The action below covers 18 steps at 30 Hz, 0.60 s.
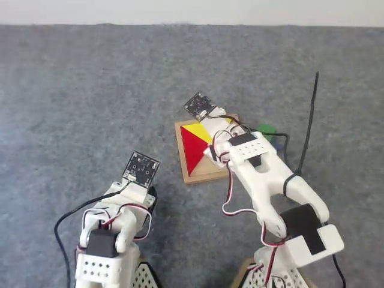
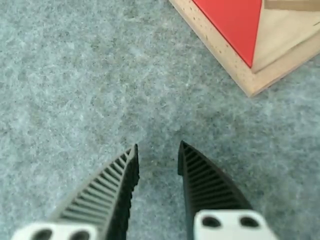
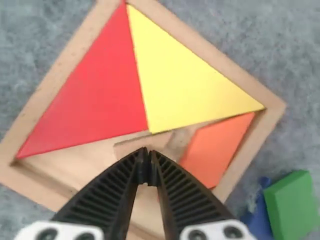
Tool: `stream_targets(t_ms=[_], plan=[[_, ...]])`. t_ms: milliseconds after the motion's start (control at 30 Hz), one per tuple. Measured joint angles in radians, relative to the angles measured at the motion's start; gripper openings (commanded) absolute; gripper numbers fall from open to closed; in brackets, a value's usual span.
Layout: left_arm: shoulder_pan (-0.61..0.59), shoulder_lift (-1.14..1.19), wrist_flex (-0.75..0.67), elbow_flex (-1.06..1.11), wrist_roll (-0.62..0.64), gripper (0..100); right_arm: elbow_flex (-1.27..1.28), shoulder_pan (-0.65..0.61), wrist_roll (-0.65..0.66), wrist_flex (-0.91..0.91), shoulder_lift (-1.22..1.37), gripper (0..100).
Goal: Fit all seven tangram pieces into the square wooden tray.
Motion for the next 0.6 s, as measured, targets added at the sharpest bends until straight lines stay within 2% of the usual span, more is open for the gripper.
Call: stream_targets(t_ms=[100, 300, 600], plan=[[0.000, 0.000, 0.000, 0.000, 0.000, 12, -0.002, -0.003, -0.002, 0.014, -0.002, 0.9], [0.000, 0.000, 0.000, 0.000, 0.000, 12, 0.034, -0.100, 0.002, 0.018, -0.032, 0.9], [-0.002, 0.000, 0.000, 0.000, 0.000, 12, -0.037, 0.029, 0.028, -0.009, 0.046, 0.9]])
